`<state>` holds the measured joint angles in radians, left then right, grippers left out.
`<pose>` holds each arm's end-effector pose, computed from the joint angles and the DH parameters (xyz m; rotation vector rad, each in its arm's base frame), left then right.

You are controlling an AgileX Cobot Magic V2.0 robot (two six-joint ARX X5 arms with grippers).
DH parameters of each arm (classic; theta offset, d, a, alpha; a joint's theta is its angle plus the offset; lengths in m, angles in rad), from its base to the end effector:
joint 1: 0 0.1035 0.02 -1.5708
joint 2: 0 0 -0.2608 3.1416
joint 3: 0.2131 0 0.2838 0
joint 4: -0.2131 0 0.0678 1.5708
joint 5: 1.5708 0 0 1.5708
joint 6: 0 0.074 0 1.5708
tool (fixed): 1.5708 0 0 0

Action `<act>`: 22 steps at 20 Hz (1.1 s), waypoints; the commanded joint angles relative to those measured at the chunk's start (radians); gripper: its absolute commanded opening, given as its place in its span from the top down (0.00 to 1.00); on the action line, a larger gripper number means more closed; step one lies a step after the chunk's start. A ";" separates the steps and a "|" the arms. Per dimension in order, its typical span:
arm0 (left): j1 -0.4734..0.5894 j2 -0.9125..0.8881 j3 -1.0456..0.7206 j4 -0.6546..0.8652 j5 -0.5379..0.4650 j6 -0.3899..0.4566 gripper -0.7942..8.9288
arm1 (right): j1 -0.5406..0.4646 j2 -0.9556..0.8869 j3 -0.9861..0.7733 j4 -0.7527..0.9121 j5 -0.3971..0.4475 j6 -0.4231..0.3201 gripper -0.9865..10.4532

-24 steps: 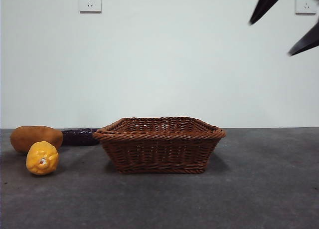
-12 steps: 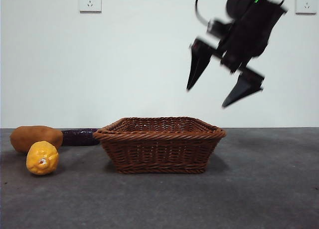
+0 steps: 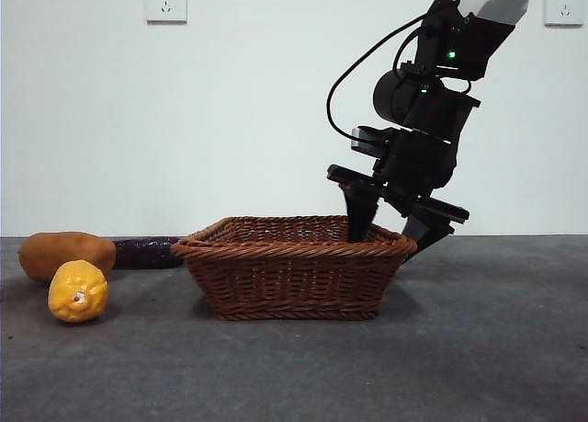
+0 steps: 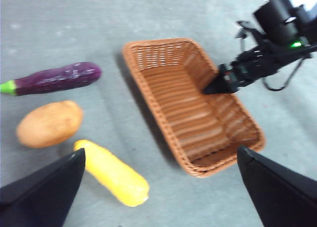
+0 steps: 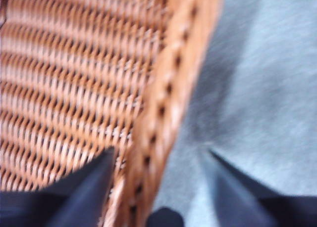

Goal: Help me put the vegetables on the table into the basket

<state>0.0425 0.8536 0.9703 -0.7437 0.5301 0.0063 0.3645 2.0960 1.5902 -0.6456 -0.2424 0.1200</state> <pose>0.2251 -0.0279 0.3147 -0.1728 0.6058 -0.4733 0.4415 0.1875 0.1197 0.0318 1.1953 0.4666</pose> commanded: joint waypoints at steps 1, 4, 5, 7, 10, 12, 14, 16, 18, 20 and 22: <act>-0.002 0.000 0.001 -0.005 -0.019 -0.010 0.23 | 0.003 0.018 0.004 0.008 0.000 0.010 0.87; -0.003 0.008 0.001 -0.020 -0.061 -0.032 0.23 | 0.003 0.018 0.004 0.008 -0.026 0.011 0.92; -0.003 0.016 0.001 -0.035 -0.082 -0.034 0.23 | 0.003 0.018 0.004 0.011 -0.026 0.017 0.93; -0.005 0.041 0.001 -0.056 -0.090 -0.039 0.23 | 0.002 0.006 0.004 0.013 -0.030 0.033 0.93; -0.005 0.089 0.001 -0.050 -0.090 -0.064 0.24 | 0.002 -0.087 0.004 0.002 -0.030 0.021 0.93; -0.005 0.133 0.001 -0.036 -0.090 -0.093 0.24 | 0.002 -0.195 0.004 -0.012 -0.029 0.003 0.93; -0.012 0.192 0.001 -0.022 -0.100 -0.108 0.24 | 0.002 -0.315 0.004 -0.042 -0.015 -0.026 0.93; -0.030 0.275 0.001 -0.005 -0.141 -0.133 0.24 | 0.002 -0.439 0.004 -0.083 0.028 -0.058 0.93; -0.055 0.370 0.001 0.029 -0.143 -0.184 0.24 | 0.001 -0.546 0.004 -0.129 0.052 -0.090 0.93; -0.105 0.459 0.002 0.079 -0.165 -0.248 0.24 | 0.001 -0.627 0.004 -0.171 0.052 -0.112 0.93; -0.169 0.541 0.002 0.116 -0.277 -0.289 0.24 | 0.001 -0.686 0.004 -0.200 0.052 -0.130 0.93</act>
<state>-0.1196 1.3849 0.9710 -0.6315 0.2710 -0.2504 0.3653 1.4078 1.5951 -0.8597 -0.1860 -0.0025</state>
